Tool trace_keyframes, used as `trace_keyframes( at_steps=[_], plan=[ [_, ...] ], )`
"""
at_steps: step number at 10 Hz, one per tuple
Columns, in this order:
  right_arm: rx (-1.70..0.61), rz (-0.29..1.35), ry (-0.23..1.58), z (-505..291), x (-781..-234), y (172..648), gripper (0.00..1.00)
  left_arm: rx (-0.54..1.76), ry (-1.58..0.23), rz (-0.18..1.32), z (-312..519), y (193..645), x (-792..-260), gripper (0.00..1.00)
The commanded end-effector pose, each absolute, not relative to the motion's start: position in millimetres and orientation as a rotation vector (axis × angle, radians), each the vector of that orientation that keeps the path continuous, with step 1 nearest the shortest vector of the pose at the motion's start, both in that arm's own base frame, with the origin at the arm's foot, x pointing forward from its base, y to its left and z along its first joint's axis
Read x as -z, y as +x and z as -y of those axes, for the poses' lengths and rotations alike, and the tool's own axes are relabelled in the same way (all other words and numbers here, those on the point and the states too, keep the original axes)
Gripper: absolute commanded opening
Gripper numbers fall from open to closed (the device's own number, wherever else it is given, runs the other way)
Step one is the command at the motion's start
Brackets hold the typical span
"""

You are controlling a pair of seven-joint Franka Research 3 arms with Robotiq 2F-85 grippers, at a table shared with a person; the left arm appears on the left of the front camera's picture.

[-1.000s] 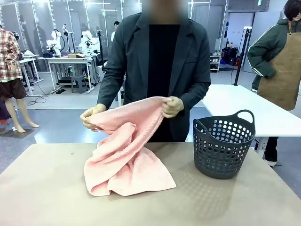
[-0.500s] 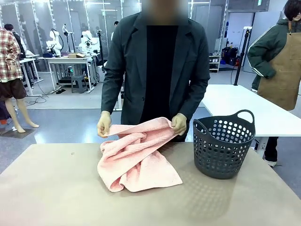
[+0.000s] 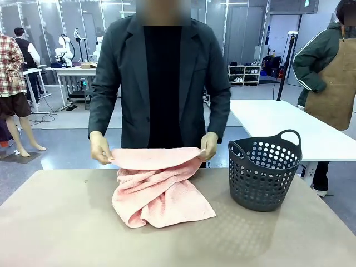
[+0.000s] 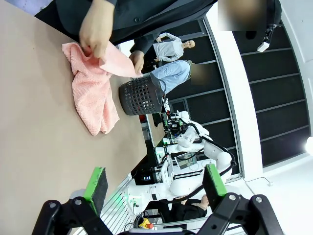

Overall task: Fold the towel.
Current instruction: Grab the top end of the 100 cm Hotel Towel extended by the human.

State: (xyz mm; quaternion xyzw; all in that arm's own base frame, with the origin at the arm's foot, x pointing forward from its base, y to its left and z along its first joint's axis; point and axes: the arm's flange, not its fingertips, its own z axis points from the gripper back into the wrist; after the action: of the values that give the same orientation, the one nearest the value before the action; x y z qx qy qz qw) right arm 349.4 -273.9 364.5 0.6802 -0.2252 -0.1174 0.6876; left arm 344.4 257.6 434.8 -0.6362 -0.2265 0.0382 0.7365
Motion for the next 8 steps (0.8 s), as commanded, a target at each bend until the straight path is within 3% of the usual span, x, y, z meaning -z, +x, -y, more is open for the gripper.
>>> trace_keyframes(
  at_steps=[1, 8],
  plan=[
    [0.257, 0.49, 1.513, 274.7, -365.0, 348.1, 1.0, -0.077, -1.387, 0.495, -258.1, 342.6, -436.2, 1.0],
    [0.257, 0.49, 1.513, 274.7, -365.0, 348.1, 1.0, -0.077, -1.387, 0.495, -258.1, 342.6, -436.2, 1.0]
  ],
)
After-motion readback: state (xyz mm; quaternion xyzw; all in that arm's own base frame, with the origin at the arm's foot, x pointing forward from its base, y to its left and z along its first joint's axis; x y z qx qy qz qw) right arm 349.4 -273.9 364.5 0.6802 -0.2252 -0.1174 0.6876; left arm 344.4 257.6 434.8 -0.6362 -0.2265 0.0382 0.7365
